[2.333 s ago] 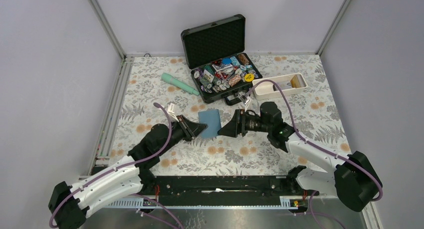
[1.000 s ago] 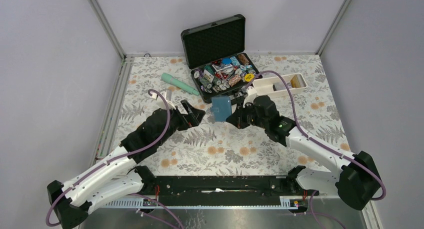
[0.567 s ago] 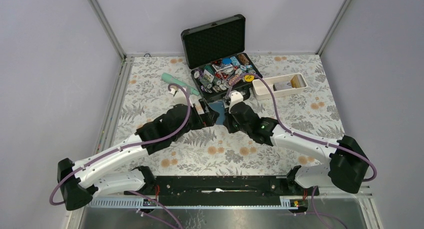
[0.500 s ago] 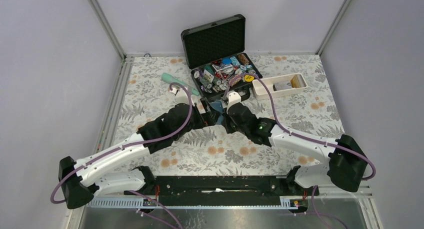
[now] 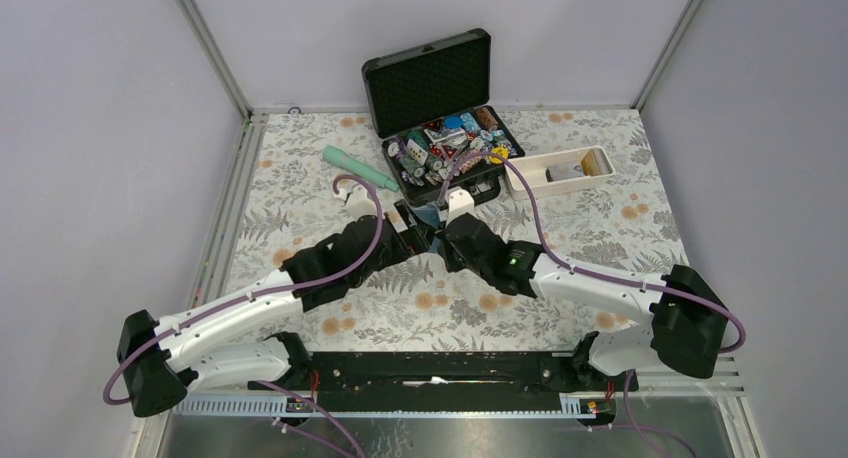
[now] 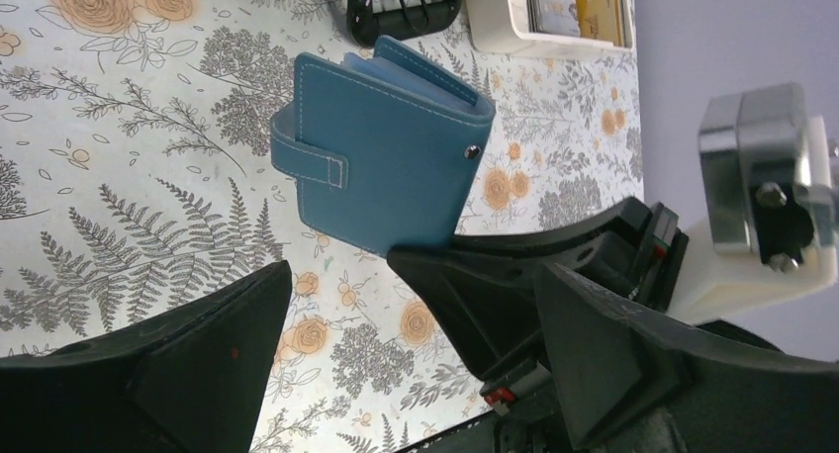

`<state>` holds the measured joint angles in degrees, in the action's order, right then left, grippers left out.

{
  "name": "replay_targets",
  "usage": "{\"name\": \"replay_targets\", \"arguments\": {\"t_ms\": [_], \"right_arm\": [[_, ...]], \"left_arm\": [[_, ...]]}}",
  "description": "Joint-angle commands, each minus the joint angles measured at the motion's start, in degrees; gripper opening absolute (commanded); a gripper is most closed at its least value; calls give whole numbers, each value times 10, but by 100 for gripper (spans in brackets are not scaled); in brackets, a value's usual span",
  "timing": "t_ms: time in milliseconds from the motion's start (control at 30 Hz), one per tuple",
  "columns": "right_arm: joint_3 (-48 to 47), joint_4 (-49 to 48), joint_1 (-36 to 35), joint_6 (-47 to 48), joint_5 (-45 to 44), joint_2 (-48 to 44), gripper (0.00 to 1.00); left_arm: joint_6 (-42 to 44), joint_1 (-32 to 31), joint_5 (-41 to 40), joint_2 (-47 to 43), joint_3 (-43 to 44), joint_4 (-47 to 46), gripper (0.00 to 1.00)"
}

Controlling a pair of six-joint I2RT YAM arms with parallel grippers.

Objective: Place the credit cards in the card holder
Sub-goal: Close the card holder at the center of the board.

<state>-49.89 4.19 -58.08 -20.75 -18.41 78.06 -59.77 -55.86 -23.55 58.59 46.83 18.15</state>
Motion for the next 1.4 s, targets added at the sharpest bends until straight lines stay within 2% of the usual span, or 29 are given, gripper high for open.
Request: {"name": "replay_targets", "arguments": {"t_ms": [0,633,833,967,1200,1367], "right_arm": [[-14,-60,-15,3,11,-11,0],[16,-86,-42,30,30,-60,0],[12,-83,-57,42,7,-60,0],[8,-90,-71,55,-12,-50,0],[-7,-93,-105,85,-54,-25,0],[-23,-92,-123,98,-71,-3,0]], "left_arm": [[-42,5,-25,-8,-8,-63,99],[-46,27,-12,51,-13,-130,99],[-43,26,-6,79,-8,-124,99],[-41,27,-6,91,-10,-127,88],[-41,27,-20,101,-16,-125,76],[-43,27,-16,109,-26,-140,57]]}}
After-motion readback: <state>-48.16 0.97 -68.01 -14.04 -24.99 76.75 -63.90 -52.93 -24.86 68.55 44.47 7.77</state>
